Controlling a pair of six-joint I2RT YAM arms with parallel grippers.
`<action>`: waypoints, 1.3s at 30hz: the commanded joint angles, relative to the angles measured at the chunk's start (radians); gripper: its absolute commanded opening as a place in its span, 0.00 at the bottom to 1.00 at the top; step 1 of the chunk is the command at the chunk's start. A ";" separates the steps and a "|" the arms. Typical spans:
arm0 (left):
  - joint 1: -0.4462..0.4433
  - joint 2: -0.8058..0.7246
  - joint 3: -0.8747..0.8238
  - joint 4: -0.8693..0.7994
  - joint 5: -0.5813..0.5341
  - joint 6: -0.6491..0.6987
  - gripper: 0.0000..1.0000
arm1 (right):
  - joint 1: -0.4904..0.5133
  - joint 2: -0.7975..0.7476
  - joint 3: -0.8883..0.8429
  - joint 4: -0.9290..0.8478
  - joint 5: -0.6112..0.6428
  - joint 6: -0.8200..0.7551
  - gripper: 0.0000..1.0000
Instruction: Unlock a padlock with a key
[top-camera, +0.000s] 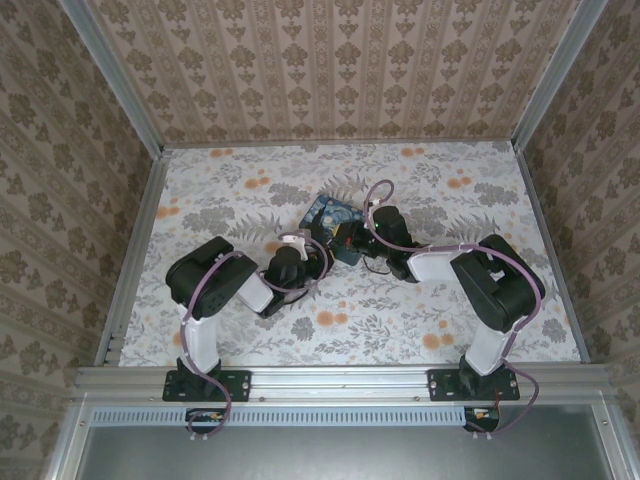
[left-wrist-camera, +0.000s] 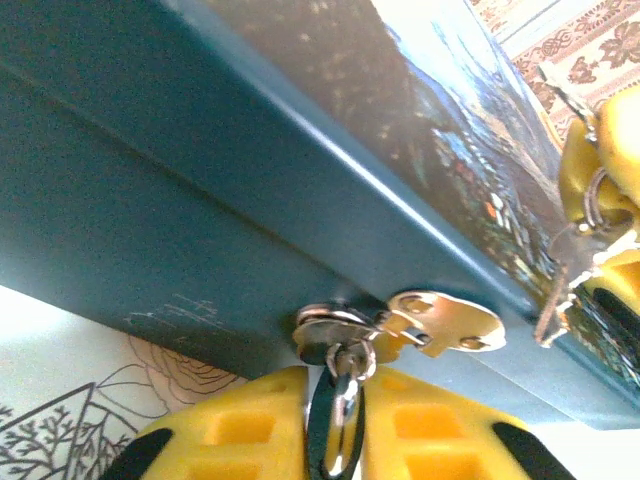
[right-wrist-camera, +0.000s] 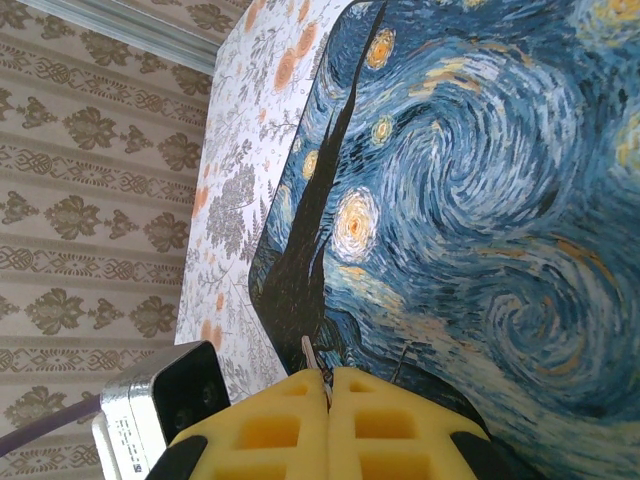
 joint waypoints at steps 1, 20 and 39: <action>0.007 0.045 -0.007 -0.148 0.000 0.000 0.12 | 0.006 0.047 -0.018 -0.102 -0.012 0.008 0.00; 0.047 -0.174 0.000 -0.416 0.240 -0.115 0.00 | 0.033 -0.457 -0.209 -0.297 0.066 -0.037 0.00; 0.071 -0.385 0.003 -0.624 0.340 -0.181 0.00 | 0.212 -0.691 -0.672 0.057 0.267 0.185 0.00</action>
